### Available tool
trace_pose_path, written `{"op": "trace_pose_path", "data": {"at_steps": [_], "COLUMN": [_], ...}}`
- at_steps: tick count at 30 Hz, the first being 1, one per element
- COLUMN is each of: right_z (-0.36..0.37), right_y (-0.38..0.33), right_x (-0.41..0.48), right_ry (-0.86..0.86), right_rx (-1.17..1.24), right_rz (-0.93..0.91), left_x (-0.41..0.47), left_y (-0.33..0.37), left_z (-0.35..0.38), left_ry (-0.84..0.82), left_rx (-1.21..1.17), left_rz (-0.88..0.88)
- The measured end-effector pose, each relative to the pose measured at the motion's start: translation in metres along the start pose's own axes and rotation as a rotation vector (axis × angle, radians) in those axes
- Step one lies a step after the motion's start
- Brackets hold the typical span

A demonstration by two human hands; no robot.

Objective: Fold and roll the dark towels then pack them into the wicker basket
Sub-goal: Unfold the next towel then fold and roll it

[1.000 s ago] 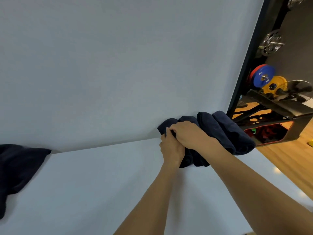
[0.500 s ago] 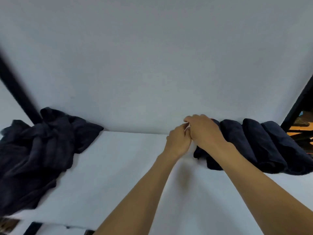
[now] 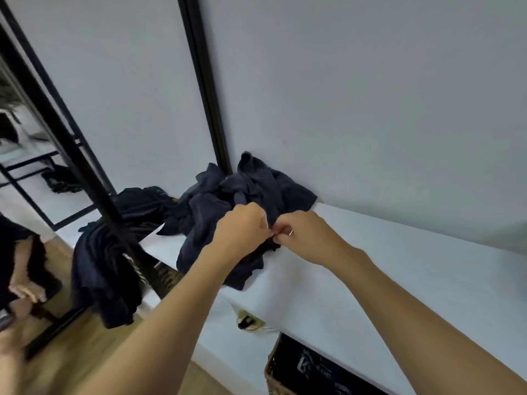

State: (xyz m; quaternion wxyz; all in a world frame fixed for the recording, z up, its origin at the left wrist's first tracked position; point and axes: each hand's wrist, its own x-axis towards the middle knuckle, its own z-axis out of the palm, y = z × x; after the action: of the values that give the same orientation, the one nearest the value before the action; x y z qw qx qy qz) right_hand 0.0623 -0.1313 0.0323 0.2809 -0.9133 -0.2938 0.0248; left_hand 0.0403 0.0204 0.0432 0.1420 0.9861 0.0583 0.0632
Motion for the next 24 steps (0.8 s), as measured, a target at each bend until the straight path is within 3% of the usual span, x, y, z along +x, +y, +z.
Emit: {"op": "trace_pose_path", "data": {"at_steps": [4, 7, 10, 13, 17, 21, 24], "right_z": [0.030, 0.045, 0.049, 0.047, 0.044, 0.039, 0.024], "right_y": [-0.031, -0.038, -0.035, -0.033, -0.036, -0.031, -0.030], "right_x": [0.017, 0.022, 0.028, 0.035, 0.043, 0.046, 0.047], "right_ry": [-0.215, -0.301, -0.236, 0.001, 0.232, 0.230, 0.295], "right_rx": [-0.008, -0.094, -0.077, -0.050, -0.042, -0.169, -0.115], "right_rz": [-0.050, -0.044, 0.017, 0.084, 0.123, 0.108, 0.107], "left_x": [-0.016, -0.023, -0.022, -0.014, -0.002, 0.009, 0.018], "left_y": [-0.048, -0.064, -0.074, -0.074, -0.067, -0.064, -0.056], "left_z": [-0.017, -0.009, -0.002, -0.005, -0.007, -0.007, -0.023], "left_ry": [-0.255, -0.331, -0.143, 0.139, 0.147, 0.180, 0.235], "left_rx": [0.072, 0.162, 0.027, -0.158, -0.128, -0.086, -0.159], "left_rz": [0.042, 0.097, 0.116, 0.109, 0.104, 0.137, 0.194]}}
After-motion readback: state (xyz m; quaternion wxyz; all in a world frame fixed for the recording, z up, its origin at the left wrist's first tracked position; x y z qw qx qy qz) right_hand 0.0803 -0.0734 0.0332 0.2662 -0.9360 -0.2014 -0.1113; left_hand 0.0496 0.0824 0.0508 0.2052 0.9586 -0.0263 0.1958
